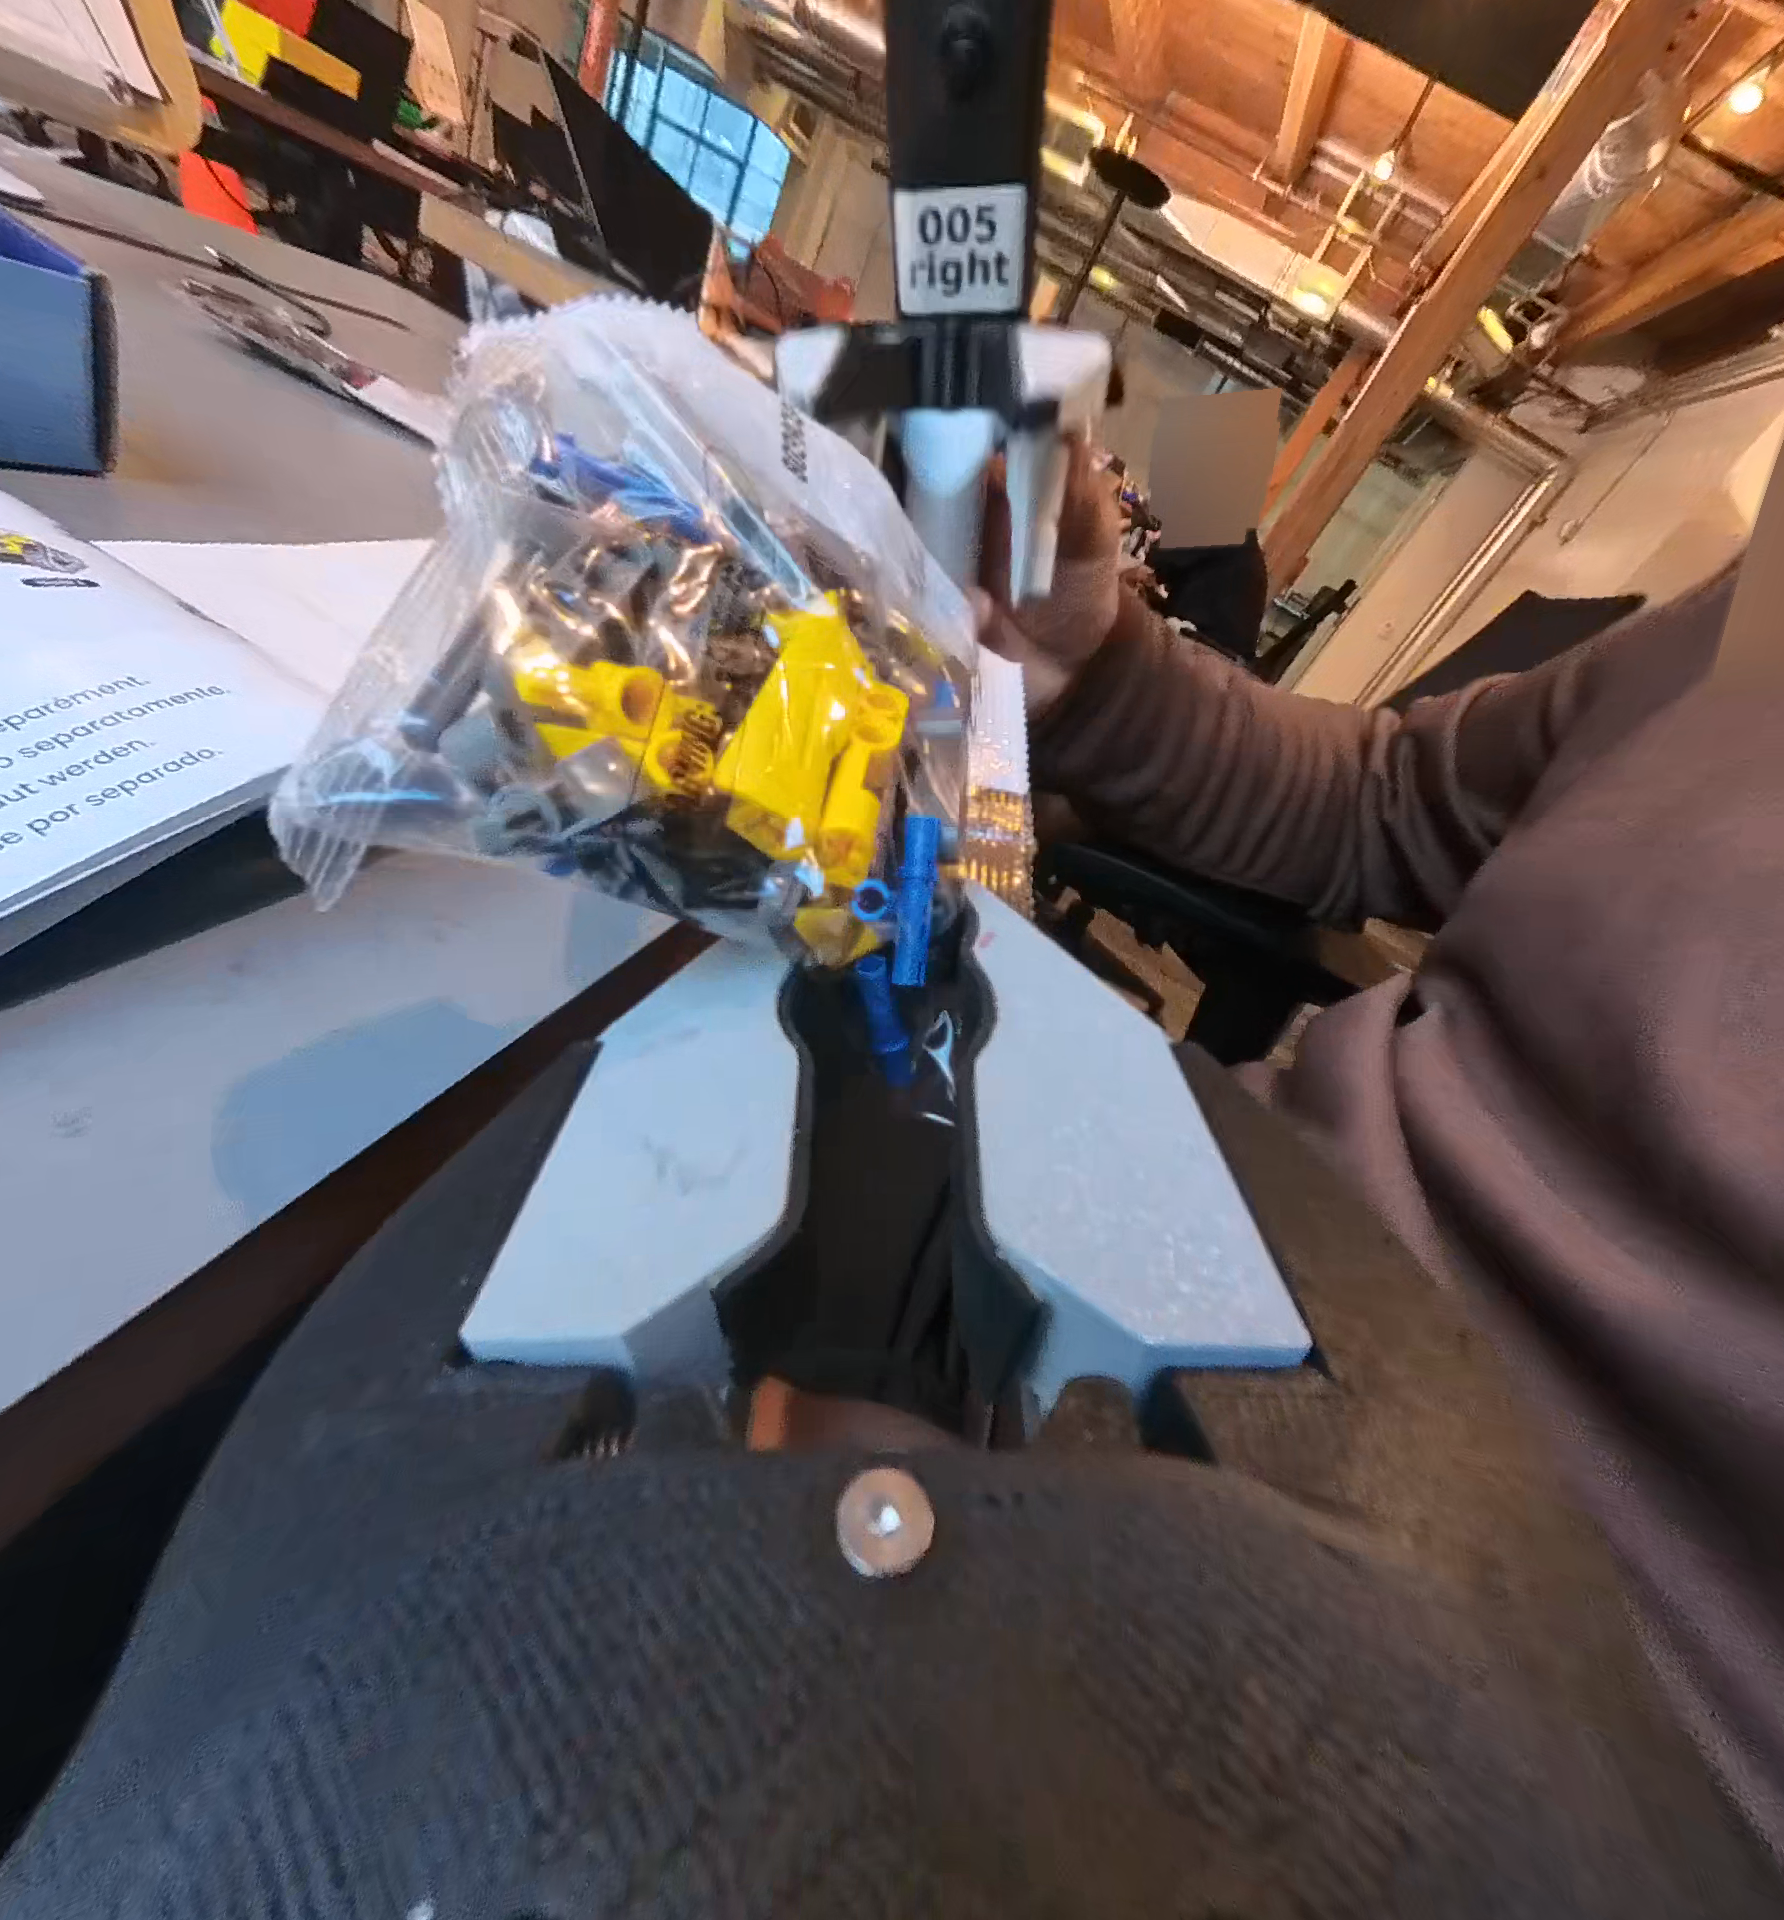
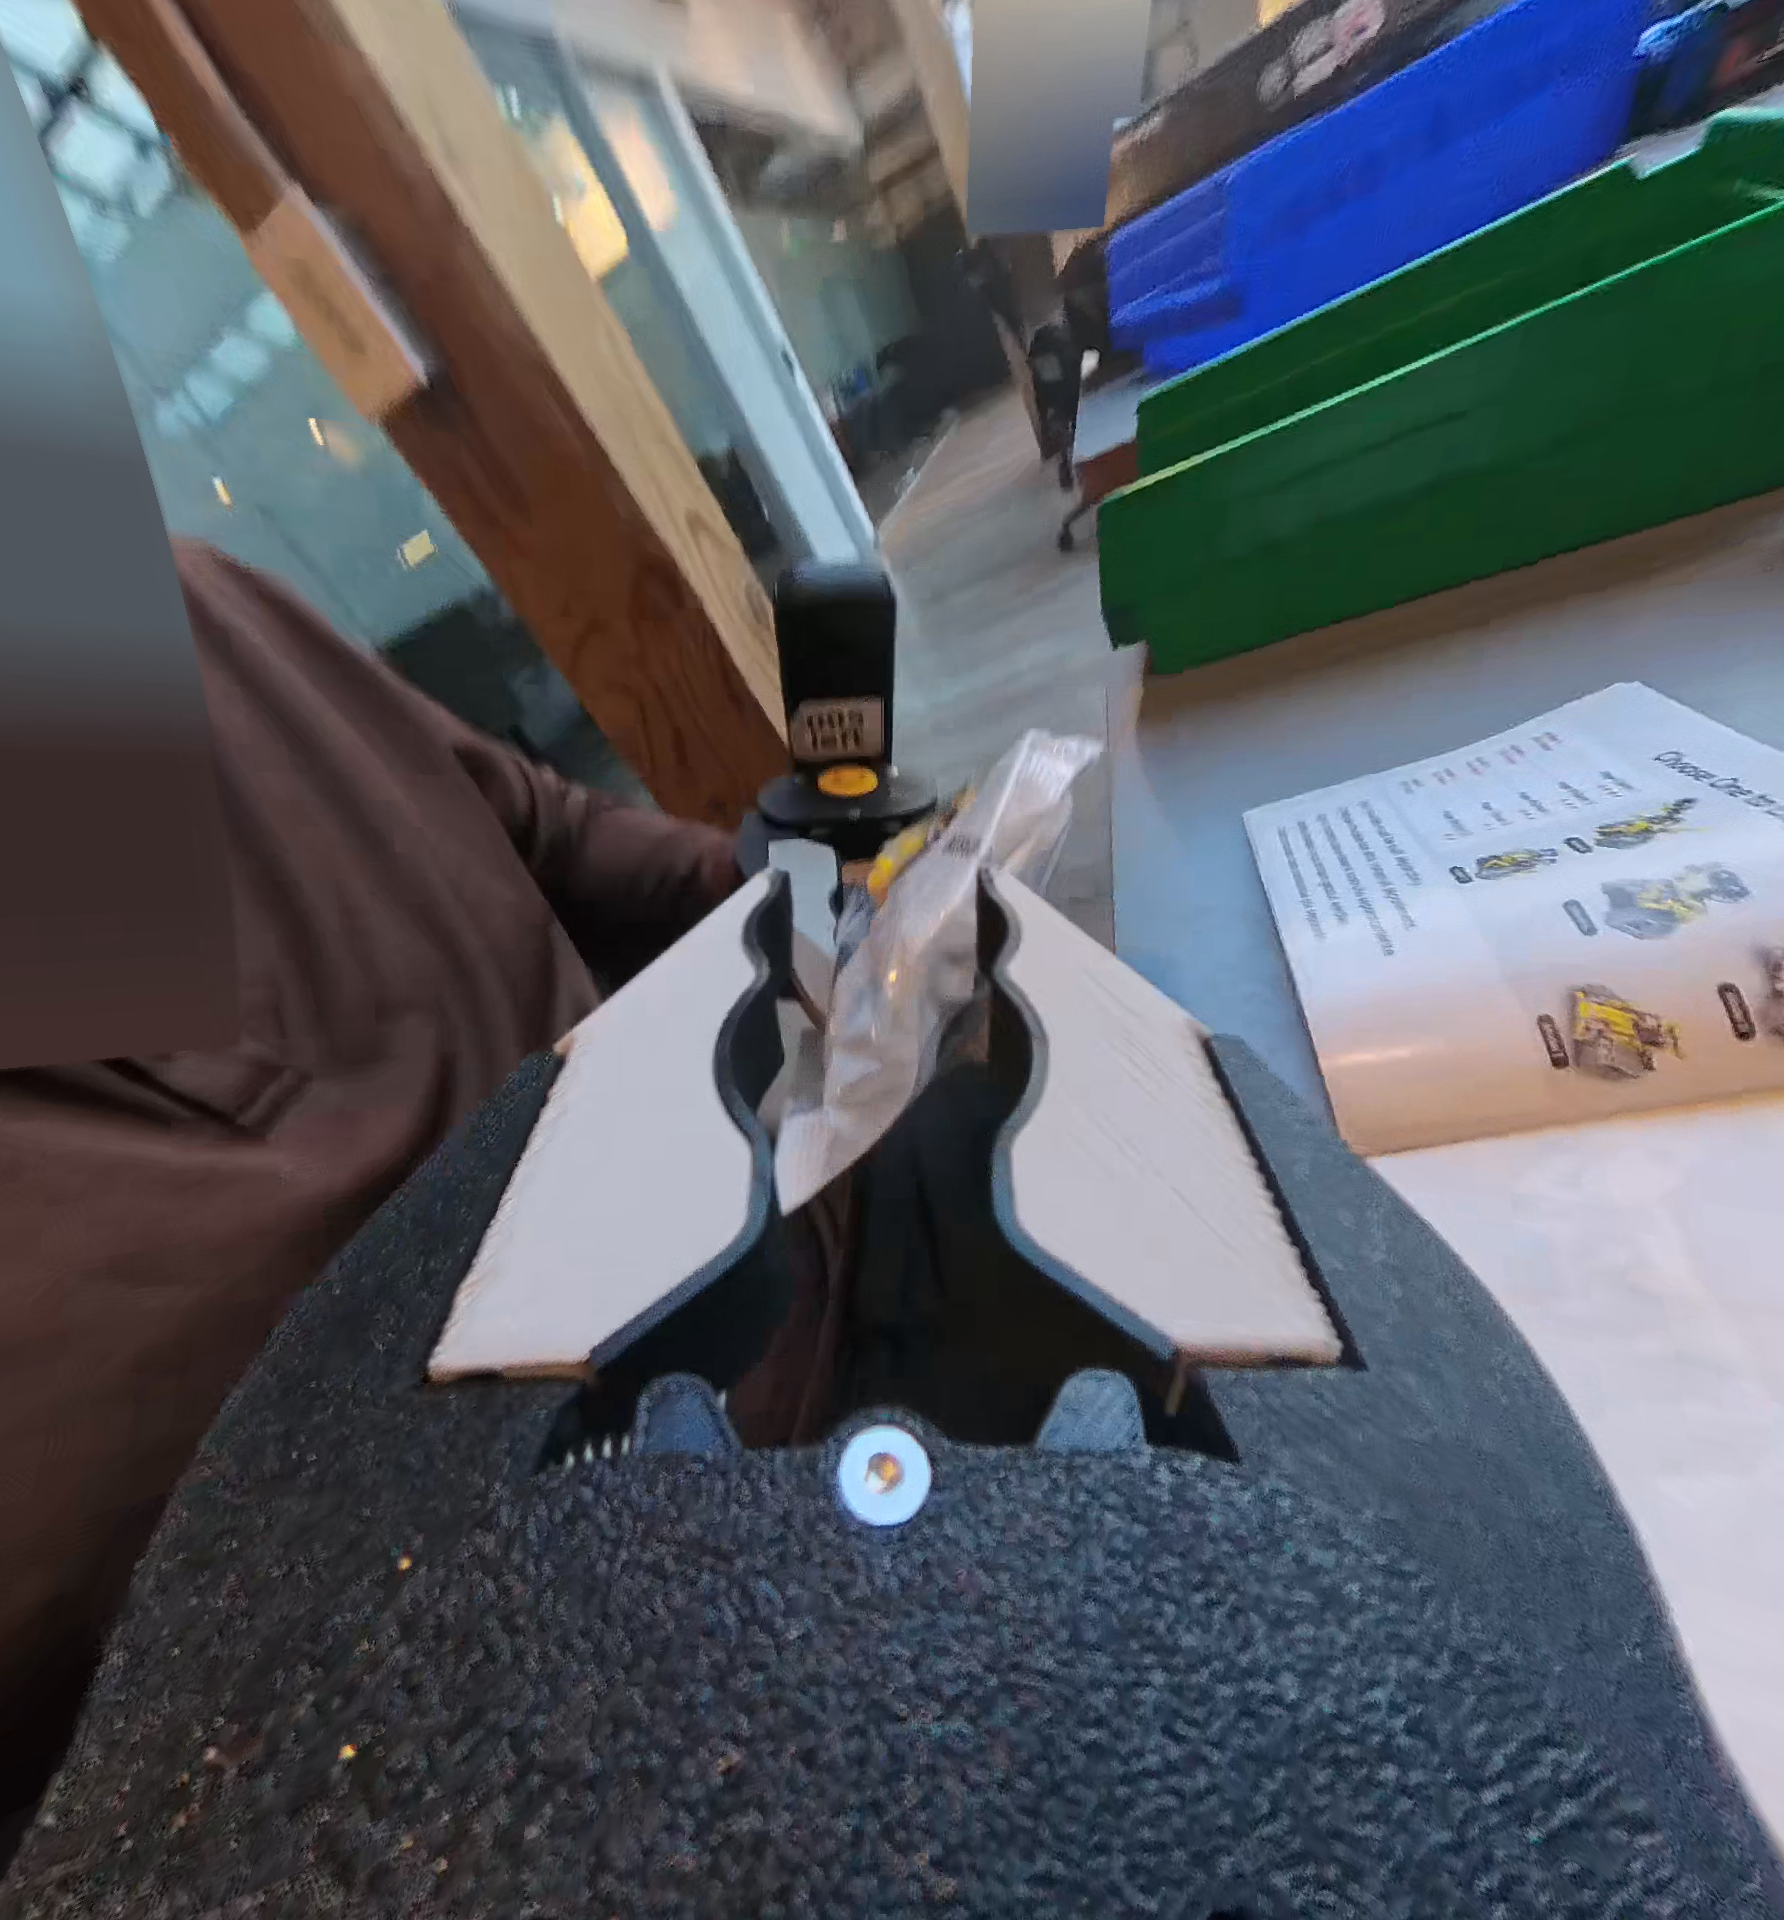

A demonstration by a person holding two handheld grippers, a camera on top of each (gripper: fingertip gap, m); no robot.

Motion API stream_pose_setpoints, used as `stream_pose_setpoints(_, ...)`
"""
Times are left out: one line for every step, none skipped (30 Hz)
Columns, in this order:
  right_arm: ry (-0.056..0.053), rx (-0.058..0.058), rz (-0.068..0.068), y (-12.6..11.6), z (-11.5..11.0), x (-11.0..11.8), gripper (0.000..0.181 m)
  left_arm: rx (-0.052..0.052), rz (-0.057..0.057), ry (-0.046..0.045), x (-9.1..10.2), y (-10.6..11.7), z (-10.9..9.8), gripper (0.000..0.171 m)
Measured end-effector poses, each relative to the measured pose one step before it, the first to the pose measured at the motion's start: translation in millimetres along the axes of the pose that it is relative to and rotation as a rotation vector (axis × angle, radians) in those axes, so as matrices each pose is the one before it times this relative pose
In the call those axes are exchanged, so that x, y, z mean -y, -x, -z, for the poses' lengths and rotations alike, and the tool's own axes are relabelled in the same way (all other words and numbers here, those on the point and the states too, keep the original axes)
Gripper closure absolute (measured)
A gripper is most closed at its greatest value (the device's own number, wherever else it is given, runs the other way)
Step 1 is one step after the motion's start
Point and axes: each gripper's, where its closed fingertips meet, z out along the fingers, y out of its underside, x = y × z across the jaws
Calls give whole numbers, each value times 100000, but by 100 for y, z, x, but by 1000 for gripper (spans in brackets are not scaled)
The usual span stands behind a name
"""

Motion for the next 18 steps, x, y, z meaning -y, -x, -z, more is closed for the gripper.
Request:
stream_pose_setpoints(-4185, 722, -4277, -177, 472, 564, 146, -151, -928, 1837, -296, 3, -169, 153)
stream_pose_setpoints(-2955, 661, -4135, -197, 361, 398, 146, -460, -1350, 1498, -252, -95, -162, 154)
stream_pose_setpoints(-1358, -1407, -3544, -506, 246, 150, 147, -692, -1216, 1185, -196, -164, -151, 154)
stream_pose_setpoints(40, -3298, -2778, -747, 134, -55, 147, -755, -905, 820, -134, -201, -156, 154)
stream_pose_setpoints(1108, -2831, -1893, -620, 16, -237, 147, -310, -726, 754, -131, -141, -135, 155)
stream_pose_setpoints(1568, -1213, -1278, -294, -81, -302, 147, 213, -800, 765, -148, -49, -109, 155)
stream_pose_setpoints(1571, -185, -1029, -87, -148, -289, 147, 332, -679, 1027, -181, -10, -81, 156)
stream_pose_setpoints(1863, 269, -992, -3, -220, -320, 148, 212, -636, 809, -163, 0, -46, 156)
stream_pose_setpoints(2347, 24, -985, -67, -263, -375, 150, 328, -559, 451, -109, 15, 7, 157)
stream_pose_setpoints(2028, -856, -869, -222, -260, -330, 150, 419, -431, 253, -75, 44, 25, 158)
stream_pose_setpoints(995, -943, -851, -257, -246, -186, 152, 417, -497, 235, -61, 56, 44, 158)
stream_pose_setpoints(420, -298, -1449, -212, -215, -119, 154, 568, -998, 469, -103, 51, 44, 158)
stream_pose_setpoints(324, 87, -2242, -242, -197, -93, 154, 700, -1697, 695, -125, 43, 41, 158)
stream_pose_setpoints(-28, 266, -2202, -244, -126, -18, 152, 855, -2051, 1055, -178, 55, 31, 158)
stream_pose_setpoints(-278, 615, -1537, -163, -83, 23, 153, 866, -2040, 1200, -202, 43, 8, 158)
stream_pose_setpoints(23, 1153, -1005, -15, -71, -19, 157, 874, -1849, 1262, -224, 50, -29, 158)
stream_pose_setpoints(567, 1592, -670, 109, -85, -96, 166, 619, -1409, 1338, -239, 10, -45, 158)
stream_pose_setpoints(1056, 1565, -297, 170, -131, -185, 171, 290, -1173, 1097, -206, -30, -61, 158)
